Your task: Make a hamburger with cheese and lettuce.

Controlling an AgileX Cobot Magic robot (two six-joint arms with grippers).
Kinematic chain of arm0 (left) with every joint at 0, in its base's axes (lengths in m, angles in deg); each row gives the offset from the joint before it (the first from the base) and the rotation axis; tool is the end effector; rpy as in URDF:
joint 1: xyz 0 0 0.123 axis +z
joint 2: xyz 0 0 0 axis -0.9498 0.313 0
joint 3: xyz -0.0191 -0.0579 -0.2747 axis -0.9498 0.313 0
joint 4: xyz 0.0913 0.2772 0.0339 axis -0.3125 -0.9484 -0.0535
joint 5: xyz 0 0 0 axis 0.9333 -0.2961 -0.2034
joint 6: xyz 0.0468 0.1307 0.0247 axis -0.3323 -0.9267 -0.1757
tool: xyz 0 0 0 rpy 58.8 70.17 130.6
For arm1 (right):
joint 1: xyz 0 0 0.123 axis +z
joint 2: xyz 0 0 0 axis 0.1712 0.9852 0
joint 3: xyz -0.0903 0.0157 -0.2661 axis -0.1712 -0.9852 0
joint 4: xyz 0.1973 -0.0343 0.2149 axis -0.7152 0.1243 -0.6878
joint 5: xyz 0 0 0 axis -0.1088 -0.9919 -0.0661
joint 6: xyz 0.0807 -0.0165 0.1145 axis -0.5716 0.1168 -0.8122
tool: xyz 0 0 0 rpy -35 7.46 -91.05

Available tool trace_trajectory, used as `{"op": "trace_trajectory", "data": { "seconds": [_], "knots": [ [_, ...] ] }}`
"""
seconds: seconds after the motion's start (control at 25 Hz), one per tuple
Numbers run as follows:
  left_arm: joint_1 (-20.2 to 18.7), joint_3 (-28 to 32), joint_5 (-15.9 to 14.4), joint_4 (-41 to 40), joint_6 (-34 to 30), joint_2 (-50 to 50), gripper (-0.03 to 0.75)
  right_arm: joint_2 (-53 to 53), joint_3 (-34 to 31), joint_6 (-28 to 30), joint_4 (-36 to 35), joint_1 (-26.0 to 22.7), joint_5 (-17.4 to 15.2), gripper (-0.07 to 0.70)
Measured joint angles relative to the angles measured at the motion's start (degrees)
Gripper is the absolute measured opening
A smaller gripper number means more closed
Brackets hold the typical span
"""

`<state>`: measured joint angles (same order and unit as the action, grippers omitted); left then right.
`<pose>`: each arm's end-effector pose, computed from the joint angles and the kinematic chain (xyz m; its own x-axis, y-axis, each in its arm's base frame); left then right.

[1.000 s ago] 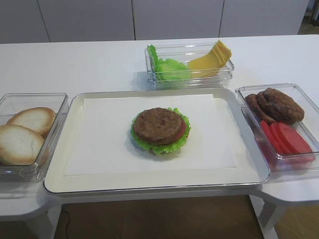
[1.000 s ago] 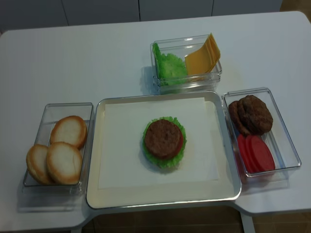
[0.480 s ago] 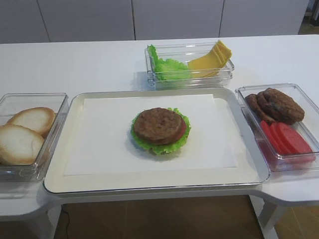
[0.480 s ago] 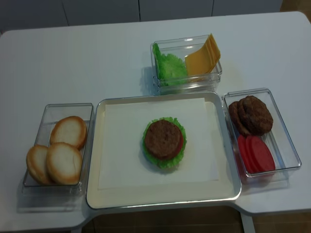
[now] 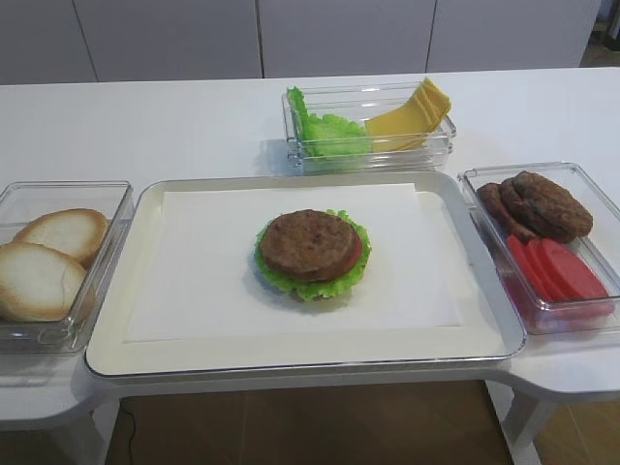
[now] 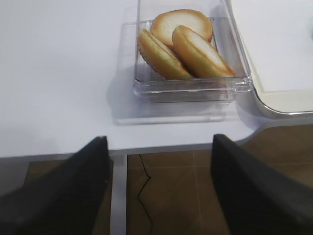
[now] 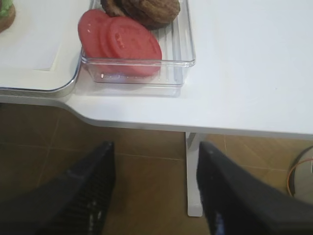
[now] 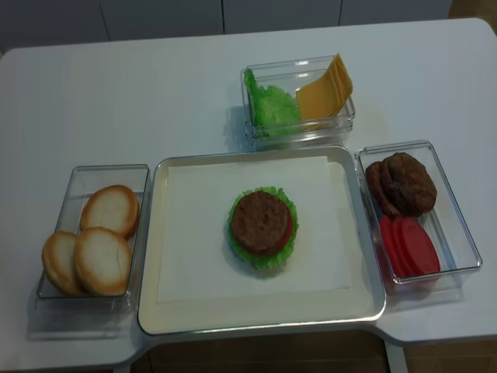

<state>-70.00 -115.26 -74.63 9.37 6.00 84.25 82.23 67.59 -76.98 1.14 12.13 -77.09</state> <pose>0.0707 0.0077 0.2581 -0.5493 -0.0145 -0.8355 -0.0614 0.9978 0.0230 0.0835 0.0125 0.2498 -0.5954 -0.1110 -0.7957 -0.1439 0.9891 -0.0302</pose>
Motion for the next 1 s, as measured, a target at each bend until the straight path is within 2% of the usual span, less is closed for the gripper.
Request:
{"op": "trace_trajectory", "data": {
  "seconds": [1.0],
  "knots": [
    [0.00,0.00,0.00,0.00,0.00,0.00,0.477,0.00,0.00,0.00,0.08,0.00,0.48,0.406]
  ]
}}
